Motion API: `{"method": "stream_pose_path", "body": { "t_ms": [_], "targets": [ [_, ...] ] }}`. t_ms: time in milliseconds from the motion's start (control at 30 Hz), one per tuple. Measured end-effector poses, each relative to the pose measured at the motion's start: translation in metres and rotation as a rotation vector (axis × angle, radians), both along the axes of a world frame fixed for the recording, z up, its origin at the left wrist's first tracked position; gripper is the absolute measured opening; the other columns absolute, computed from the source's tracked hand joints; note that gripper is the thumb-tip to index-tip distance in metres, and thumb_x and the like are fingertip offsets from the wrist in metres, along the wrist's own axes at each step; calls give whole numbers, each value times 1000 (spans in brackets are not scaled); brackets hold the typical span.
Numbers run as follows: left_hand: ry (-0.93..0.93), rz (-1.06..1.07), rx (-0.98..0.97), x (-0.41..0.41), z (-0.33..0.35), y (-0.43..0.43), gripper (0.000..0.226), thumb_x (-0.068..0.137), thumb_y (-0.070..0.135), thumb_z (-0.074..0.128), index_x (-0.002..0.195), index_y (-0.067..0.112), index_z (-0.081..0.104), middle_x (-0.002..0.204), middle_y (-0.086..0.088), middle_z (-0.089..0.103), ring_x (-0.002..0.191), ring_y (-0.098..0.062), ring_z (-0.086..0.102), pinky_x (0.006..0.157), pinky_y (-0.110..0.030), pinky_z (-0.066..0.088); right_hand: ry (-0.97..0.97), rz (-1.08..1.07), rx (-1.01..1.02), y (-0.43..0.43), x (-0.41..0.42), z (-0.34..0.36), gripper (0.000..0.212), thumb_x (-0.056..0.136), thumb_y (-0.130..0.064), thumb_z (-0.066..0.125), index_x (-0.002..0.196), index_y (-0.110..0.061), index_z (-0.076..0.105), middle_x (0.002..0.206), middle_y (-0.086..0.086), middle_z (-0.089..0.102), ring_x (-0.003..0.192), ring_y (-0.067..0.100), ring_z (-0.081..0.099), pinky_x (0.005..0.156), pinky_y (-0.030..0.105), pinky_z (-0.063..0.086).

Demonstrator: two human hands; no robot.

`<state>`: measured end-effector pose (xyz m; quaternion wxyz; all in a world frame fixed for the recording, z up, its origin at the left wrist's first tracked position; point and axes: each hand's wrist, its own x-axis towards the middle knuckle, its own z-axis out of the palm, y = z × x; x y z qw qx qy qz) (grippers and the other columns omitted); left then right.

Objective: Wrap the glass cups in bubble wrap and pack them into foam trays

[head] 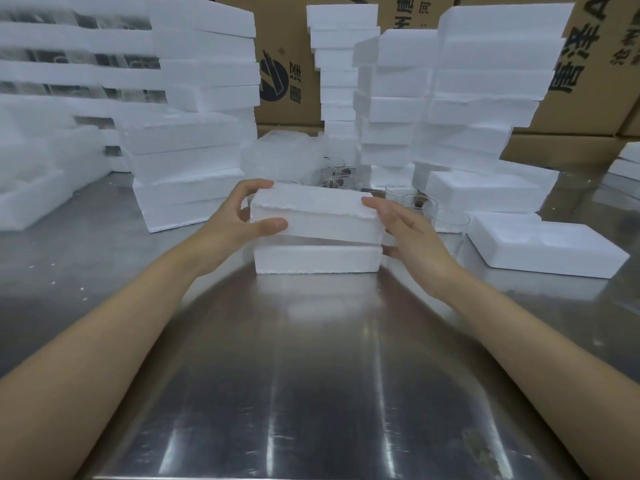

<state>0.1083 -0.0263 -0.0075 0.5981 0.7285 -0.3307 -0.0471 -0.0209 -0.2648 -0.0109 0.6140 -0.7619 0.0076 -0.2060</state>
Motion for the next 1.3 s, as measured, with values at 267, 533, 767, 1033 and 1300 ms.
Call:
{"method": "stream_pose_path", "body": {
  "t_ms": [267,533,767,1033,1300],
  "targets": [
    [54,-56,133,-1,0,0,67,75,21,75,128,32,36,115,22,45,79,16,59,62,-2,45,-21,-44,-214,-2,-2,0,24,102,-37,37,111,-40,59,115,-37,50,108,-17,47,98,36,48],
    [7,-45,243,-3,-2,-1,82,65,43,76,128,37,24,117,21,47,76,14,58,61,-1,42,40,31,-378,-7,-1,-10,25,99,-38,45,121,-46,38,124,-13,52,99,-7,55,84,11,41],
    [41,-47,144,1,-6,2,80,55,39,81,120,43,35,119,18,53,88,10,63,68,-5,47,0,42,-481,-13,0,-13,46,89,-28,66,123,-45,39,128,-30,41,109,1,55,90,13,43],
    [-10,-74,262,7,-8,4,75,83,24,73,136,36,22,108,22,43,65,24,52,59,3,39,26,76,-472,-17,-2,-10,40,93,-35,57,125,-52,39,141,-15,40,122,6,51,92,5,40],
    [3,-136,269,16,-13,9,86,77,11,79,137,37,23,113,29,40,79,37,44,63,7,37,30,108,-518,-21,-2,-10,42,91,-46,54,116,-73,34,140,-20,40,121,3,51,97,19,44]
  ]
}}
